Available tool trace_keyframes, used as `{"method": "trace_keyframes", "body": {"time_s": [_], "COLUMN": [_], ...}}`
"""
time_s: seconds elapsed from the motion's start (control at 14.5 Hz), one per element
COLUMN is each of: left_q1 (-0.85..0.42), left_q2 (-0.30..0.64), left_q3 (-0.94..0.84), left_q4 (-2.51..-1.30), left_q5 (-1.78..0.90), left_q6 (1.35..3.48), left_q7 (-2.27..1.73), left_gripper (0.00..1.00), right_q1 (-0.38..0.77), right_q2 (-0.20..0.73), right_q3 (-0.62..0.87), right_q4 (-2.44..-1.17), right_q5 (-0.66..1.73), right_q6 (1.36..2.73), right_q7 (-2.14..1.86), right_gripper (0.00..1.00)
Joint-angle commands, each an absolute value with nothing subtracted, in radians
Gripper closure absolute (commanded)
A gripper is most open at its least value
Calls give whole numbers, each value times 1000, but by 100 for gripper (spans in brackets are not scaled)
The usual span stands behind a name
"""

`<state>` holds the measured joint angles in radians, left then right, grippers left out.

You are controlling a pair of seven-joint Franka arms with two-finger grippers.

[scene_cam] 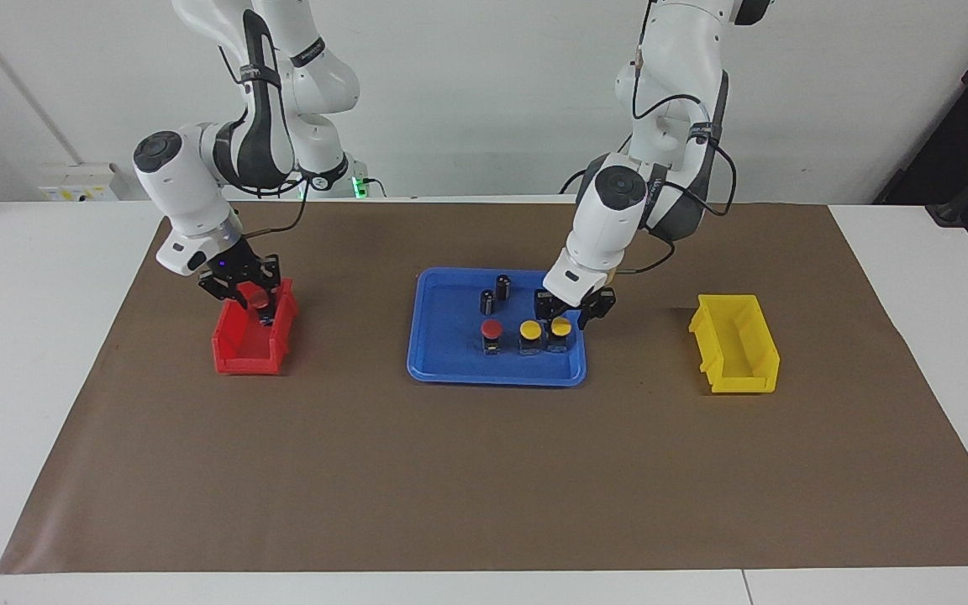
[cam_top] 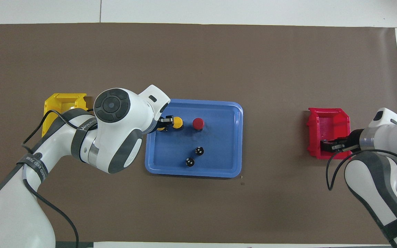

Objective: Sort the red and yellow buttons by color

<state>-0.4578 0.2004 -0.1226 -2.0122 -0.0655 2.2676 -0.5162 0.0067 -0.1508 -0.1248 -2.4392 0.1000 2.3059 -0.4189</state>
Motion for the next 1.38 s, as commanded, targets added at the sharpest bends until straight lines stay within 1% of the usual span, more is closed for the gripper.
{"method": "trace_keyframes", "body": {"time_s": [0.0,0.14,0.21,0.34,0.41,0.55,0.69,0.76,0.89,1.03,1.17,1.24,1.31], "left_q1": [-474,-476,-472,-453,-415,-298,-183,-151,-71,-11,26,28,35], "left_q2": [198,193,181,120,86,39,6,-1,-6,-11,-24,-26,-26], "left_q3": [-106,-106,-106,-100,-94,-94,-94,-94,-92,-91,-91,-91,-89], "left_q4": [-1997,-1953,-1925,-1890,-1881,-1878,-1879,-1882,-1901,-1931,-1976,-1996,-2014], "left_q5": [-81,-80,-80,-81,-80,-80,-80,-80,-77,-77,-75,-75,-74], "left_q6": [2264,2190,2125,1992,1917,1832,1786,1779,1792,1831,1871,1884,1910], "left_q7": [-557,-565,-563,-554,-540,-409,-246,-212,-201,-166,-118,-100,-88], "left_gripper": [98,98,98,98,98,98,98,98,98,98,98,98,98], "right_q1": [-11,-3,1,29,72,176,327,400,512,607,662,675,692], "right_q2": [-130,-130,-129,-101,-78,-26,17,46,177,295,394,426,442], "right_q3": [-118,-118,-117,-109,-109,-109,-109,-109,-109,-109,-109,-109,-109], "right_q4": [-2338,-2290,-2261,-2185,-2130,-2009,-1927,-1880,-1707,-1599,-1542,-1530,-1529], "right_q5": [118,114,114,112,109,88,81,80,80,68,14,6,8], "right_q6": [2189,2128,2097,2036,1995,1939,1950,1956,1945,1962,1963,1976,2029], "right_q7": [-456,-445,-439,-379,-324,-163,40,166,344,449,524,543,552], "right_gripper": [42,42,40,38,37,33,33,31,28,24,24,24,24]}}
